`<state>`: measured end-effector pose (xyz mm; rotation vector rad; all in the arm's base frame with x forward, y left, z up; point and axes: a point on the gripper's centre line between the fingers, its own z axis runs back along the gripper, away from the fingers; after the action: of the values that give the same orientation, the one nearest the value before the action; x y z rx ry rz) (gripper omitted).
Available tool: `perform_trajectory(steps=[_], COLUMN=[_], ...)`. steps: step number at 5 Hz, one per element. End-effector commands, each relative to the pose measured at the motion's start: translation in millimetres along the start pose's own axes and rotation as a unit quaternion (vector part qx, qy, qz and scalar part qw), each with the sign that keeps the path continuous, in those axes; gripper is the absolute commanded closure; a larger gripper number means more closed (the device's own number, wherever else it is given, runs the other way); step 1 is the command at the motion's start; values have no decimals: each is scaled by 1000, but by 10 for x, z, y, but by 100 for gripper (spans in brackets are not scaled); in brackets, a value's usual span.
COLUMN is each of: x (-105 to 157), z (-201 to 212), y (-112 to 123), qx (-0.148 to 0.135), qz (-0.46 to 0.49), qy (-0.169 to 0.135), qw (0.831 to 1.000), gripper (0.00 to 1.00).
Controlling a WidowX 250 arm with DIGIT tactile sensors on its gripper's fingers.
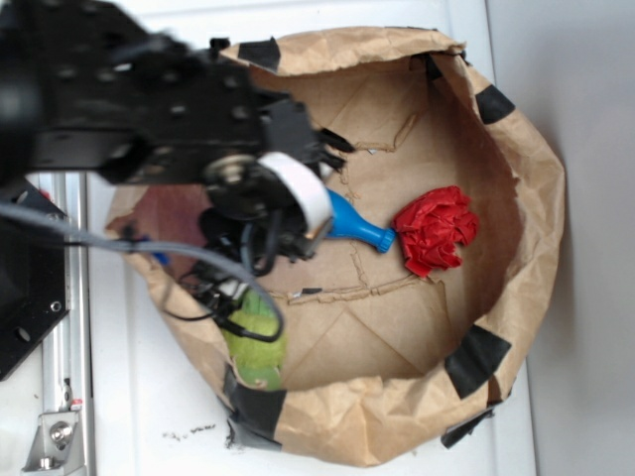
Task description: Grab the blue bottle.
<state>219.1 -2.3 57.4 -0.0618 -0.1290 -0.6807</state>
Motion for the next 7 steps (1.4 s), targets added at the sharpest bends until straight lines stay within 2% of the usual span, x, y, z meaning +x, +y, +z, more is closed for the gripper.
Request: perform_trajectory(steps=[1,3,4,5,7], x=[127,127,154,161,202], z=[63,63,134,145,53], y=[-61,-61,158,239,204], qx=[14,14,33,39,35], qz=[-9,-9,14,20,17], qy=[-15,-15,-29,-37,-22], qw=[1000,1000,999,998,999], gripper=[0,0,0,0,0])
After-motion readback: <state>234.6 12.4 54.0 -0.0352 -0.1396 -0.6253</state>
